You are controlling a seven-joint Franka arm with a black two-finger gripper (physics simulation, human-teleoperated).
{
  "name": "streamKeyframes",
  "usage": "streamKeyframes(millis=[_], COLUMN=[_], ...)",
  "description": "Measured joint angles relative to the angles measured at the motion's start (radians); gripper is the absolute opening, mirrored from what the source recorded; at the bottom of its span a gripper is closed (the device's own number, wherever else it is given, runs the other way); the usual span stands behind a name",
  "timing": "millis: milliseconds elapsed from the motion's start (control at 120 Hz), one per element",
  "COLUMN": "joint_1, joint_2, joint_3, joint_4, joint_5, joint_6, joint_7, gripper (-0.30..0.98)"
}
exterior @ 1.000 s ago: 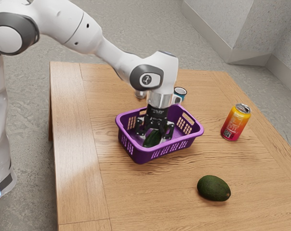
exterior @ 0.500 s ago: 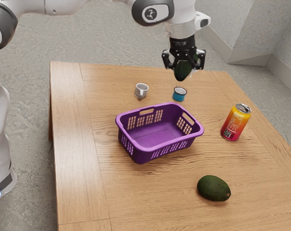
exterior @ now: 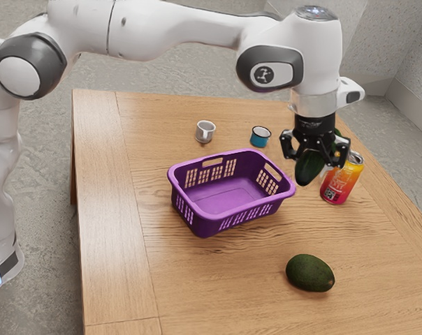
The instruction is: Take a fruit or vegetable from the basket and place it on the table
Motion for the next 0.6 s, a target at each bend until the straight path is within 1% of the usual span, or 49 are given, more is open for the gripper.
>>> streamKeyframes(millis=[125,267,342,408,525,567,600], joint_1=[0.008,0.004,0.009,0.015,0.021,0.034,0.045], joint_2=[0.038,0.058,0.064,0.069,0.061,0.024,-0.029], joint_3=[-0.002,-0.004,0.001,0.003,0.005,0.006,0.007], joint_4=[0.043,0.053,0.047,0.044,0.015,-0.034,-0.089], joint_5=[-0.009,-0.014,-0.074,-0.112,-0.145,-0.155,-0.164], joint_6=[0.014,0.033,0.048,0.061,0.084,0.094,0.100], joint_7=[-0.001,-0.001,0.001,0.003,0.004,0.002,-0.009], gripper=[0.14,0.15,0.35,0.48,0.60,0.62,0.63])
